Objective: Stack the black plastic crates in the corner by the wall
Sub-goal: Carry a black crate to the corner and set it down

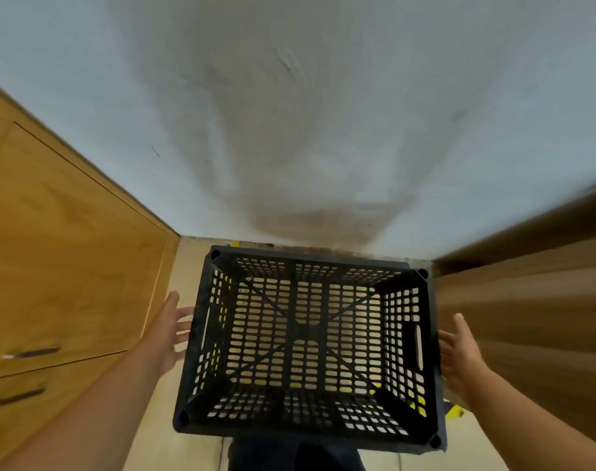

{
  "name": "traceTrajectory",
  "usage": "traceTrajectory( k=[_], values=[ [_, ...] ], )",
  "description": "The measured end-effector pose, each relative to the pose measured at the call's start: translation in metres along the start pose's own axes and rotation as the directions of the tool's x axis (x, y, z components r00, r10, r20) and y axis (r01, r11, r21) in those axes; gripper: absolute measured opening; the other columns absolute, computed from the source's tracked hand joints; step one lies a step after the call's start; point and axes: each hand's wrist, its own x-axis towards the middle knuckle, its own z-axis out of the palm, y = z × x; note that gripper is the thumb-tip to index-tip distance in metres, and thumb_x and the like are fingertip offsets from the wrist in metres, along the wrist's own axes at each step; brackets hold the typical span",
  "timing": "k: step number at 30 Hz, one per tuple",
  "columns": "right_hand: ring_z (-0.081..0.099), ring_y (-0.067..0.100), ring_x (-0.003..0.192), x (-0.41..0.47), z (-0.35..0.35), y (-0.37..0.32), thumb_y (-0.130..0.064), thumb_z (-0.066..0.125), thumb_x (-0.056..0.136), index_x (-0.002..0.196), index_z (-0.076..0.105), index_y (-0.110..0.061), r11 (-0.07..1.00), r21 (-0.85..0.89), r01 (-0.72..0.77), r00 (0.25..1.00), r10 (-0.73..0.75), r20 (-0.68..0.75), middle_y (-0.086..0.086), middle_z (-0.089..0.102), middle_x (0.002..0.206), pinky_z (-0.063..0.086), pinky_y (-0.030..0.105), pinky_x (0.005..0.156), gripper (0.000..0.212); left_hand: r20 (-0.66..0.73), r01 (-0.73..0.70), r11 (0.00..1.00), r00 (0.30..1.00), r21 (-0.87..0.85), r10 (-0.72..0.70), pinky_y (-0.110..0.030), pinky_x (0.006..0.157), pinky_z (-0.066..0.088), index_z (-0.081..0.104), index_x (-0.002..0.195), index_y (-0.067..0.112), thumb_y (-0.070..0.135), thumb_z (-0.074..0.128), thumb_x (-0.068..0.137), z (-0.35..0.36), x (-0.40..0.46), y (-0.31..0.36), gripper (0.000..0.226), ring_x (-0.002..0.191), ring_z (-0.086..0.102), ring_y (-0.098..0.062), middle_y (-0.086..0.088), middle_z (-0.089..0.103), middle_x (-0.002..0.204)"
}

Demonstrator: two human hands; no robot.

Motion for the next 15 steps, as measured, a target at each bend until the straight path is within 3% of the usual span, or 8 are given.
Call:
traceTrajectory(
  k=[4,8,15],
  values=[
    [0.044,0.034,0.121,0.064,0.023,0.009,-0.065,0.021,0.091,0.138,0.042,-0.006,1.0,0.012,-0.029,0.999,0.028,0.029,0.02,0.046,0.138,0.03,0.044,0.106,0.079,-0.007,0.026,1.0,1.0,-0.017,-0.026,-0.047,0.091,0.035,0.055,0.118,0.013,0.065,0.025,0.092,0.007,0.066,-0.007,0.065,0.111,0.047,-0.031,-0.015,0.055,0.116],
    [0.047,0.032,0.111,0.112,0.046,0.016,-0.066,0.022,0.09,0.133,0.047,-0.004,0.999,0.032,-0.035,0.999,0.034,0.042,0.017,0.052,0.12,0.034,0.042,0.1,0.079,-0.035,0.025,0.999,0.999,-0.041,-0.027,-0.044,0.088,0.035,0.056,0.113,0.013,0.062,0.024,0.094,0.014,0.116,-0.009,0.061,0.106,0.047,-0.029,-0.012,0.056,0.106],
    [0.048,0.031,0.111,0.175,0.072,0.017,-0.067,0.022,0.089,0.132,0.047,-0.004,0.999,0.043,-0.03,0.999,0.029,0.028,0.016,0.056,0.104,0.035,0.041,0.098,0.08,-0.05,0.02,1.0,0.999,-0.022,-0.021,-0.045,0.089,0.035,0.056,0.111,0.016,0.06,0.024,0.094,0.029,0.176,-0.007,0.057,0.105,0.048,-0.027,-0.008,0.057,0.1]
  ],
)
